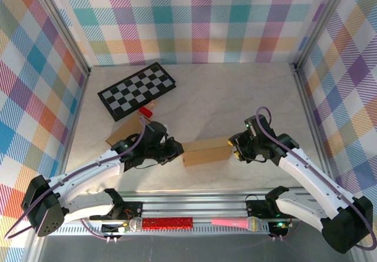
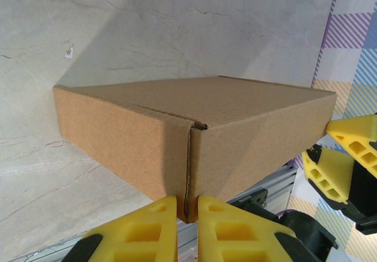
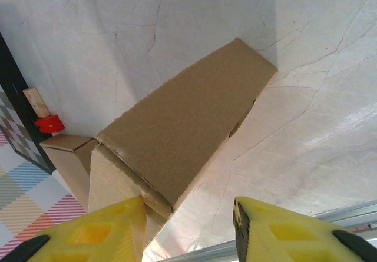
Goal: Fold the paper box
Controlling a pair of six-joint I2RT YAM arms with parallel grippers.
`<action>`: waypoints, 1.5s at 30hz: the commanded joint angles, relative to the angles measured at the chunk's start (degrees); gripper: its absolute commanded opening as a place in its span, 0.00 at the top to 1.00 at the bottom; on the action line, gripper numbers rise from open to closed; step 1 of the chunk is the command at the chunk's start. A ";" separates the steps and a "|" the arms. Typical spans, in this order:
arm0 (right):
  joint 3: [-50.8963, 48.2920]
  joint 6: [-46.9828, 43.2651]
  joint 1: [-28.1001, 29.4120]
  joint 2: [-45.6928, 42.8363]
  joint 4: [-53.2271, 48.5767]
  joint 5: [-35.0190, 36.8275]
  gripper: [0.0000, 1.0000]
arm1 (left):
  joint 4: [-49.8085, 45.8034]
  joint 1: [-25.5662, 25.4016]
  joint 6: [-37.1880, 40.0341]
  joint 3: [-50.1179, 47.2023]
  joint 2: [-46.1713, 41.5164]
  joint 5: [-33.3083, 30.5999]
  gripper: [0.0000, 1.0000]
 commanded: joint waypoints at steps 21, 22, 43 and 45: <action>2.67 11.19 -0.26 7.36 9.82 -1.97 0.20 | -1.53 0.54 5.34 -0.48 3.31 0.11 0.89; 2.44 10.88 -0.60 8.11 10.83 -2.72 0.20 | -1.44 0.55 5.56 -0.50 3.34 0.15 0.89; -11.33 -8.10 -4.57 13.65 46.44 -11.30 0.54 | -1.71 -2.84 12.85 1.67 0.48 -5.72 0.47; -11.16 -10.72 -4.92 17.40 50.14 -12.15 0.53 | -2.40 -2.71 12.21 1.78 -1.21 -6.52 0.39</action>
